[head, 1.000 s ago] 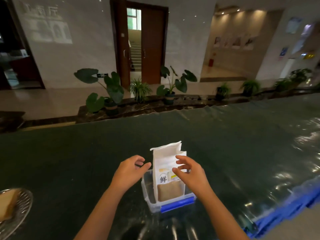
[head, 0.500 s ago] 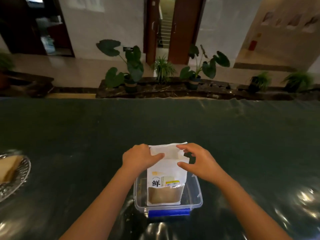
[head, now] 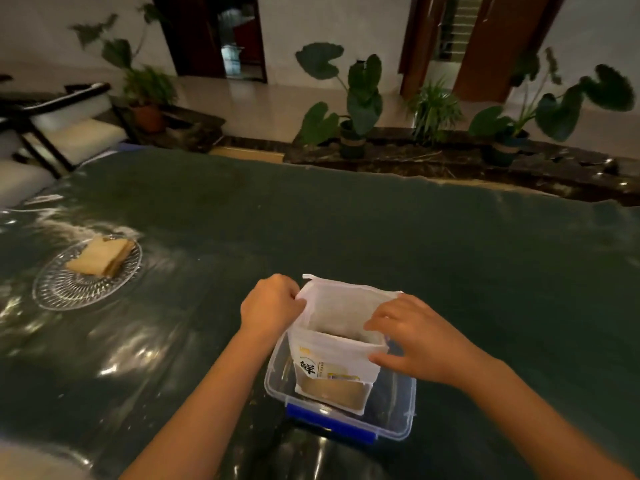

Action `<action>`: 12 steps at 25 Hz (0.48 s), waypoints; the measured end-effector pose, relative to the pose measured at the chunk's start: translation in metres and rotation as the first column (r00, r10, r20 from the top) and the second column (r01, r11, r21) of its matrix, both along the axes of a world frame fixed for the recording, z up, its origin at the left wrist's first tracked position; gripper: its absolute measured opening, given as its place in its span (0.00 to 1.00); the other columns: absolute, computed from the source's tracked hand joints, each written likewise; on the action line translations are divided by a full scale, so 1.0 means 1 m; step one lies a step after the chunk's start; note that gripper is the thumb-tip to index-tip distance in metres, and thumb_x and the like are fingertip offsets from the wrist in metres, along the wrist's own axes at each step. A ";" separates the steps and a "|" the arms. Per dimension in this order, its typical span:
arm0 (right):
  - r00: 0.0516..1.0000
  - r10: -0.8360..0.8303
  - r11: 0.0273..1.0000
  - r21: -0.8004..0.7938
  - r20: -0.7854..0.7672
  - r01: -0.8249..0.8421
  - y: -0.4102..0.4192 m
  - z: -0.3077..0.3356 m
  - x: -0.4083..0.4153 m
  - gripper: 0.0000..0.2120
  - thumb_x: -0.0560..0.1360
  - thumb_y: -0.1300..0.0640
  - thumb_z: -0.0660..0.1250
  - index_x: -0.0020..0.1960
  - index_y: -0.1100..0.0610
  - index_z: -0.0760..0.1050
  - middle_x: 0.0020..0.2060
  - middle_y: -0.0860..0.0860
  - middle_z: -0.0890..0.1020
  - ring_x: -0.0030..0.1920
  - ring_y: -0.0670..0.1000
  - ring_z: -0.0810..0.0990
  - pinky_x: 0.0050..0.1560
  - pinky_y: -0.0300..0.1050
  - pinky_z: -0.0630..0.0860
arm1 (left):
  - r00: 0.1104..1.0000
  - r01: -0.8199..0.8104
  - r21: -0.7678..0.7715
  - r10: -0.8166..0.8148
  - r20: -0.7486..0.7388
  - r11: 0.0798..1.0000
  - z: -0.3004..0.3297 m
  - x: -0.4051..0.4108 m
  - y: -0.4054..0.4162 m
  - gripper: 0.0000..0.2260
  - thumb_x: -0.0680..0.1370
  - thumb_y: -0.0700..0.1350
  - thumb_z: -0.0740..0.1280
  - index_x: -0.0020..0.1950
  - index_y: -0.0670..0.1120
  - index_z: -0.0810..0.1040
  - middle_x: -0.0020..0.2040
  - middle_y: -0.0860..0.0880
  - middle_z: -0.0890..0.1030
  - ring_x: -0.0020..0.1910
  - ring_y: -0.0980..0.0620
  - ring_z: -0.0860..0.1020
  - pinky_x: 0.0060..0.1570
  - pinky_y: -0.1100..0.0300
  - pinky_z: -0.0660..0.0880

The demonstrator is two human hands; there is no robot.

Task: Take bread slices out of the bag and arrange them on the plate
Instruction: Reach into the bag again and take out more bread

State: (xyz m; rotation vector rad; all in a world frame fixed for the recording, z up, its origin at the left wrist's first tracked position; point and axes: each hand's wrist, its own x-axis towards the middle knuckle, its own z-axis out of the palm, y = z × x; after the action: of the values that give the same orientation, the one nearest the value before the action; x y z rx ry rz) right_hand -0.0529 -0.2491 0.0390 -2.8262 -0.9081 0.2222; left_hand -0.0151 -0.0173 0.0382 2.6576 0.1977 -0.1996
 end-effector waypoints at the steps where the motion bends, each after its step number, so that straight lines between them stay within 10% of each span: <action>1: 1.000 0.019 1.000 0.010 -0.006 -0.019 -0.005 0.000 -0.005 0.22 0.71 0.37 0.58 0.62 0.44 0.71 0.61 0.44 0.76 0.64 0.44 0.70 0.72 0.45 0.51 | 1.000 -0.022 -0.044 0.021 -0.009 0.999 -0.001 -0.004 0.006 0.09 0.71 0.43 0.67 0.30 0.50 0.77 0.29 0.51 0.77 0.31 0.52 0.77 0.27 0.62 0.67; 8: 0.994 0.091 0.993 -0.070 -0.063 -0.095 -0.018 0.015 -0.029 0.22 0.75 0.38 0.46 0.56 0.45 0.75 0.54 0.41 0.81 0.55 0.40 0.75 0.73 0.38 0.46 | 0.999 -0.032 -0.150 0.037 0.029 0.988 -0.001 -0.036 0.011 0.12 0.71 0.43 0.69 0.29 0.55 0.75 0.29 0.54 0.79 0.30 0.55 0.79 0.28 0.65 0.69; 12: 0.991 0.061 0.997 -0.046 -0.118 -0.067 0.019 0.037 -0.014 0.13 0.78 0.51 0.52 0.52 0.49 0.76 0.47 0.47 0.82 0.46 0.47 0.77 0.55 0.43 0.76 | 0.997 0.004 -0.127 0.005 0.073 0.992 -0.004 -0.044 -0.002 0.11 0.73 0.45 0.67 0.31 0.56 0.73 0.27 0.56 0.76 0.27 0.60 0.75 0.25 0.70 0.63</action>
State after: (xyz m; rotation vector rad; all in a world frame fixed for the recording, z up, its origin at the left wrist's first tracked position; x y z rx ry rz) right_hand -0.0668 -0.2297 0.0758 -2.7967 -0.9819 0.4193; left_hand -0.0595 -0.0194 0.0345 2.5334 0.1569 -0.1108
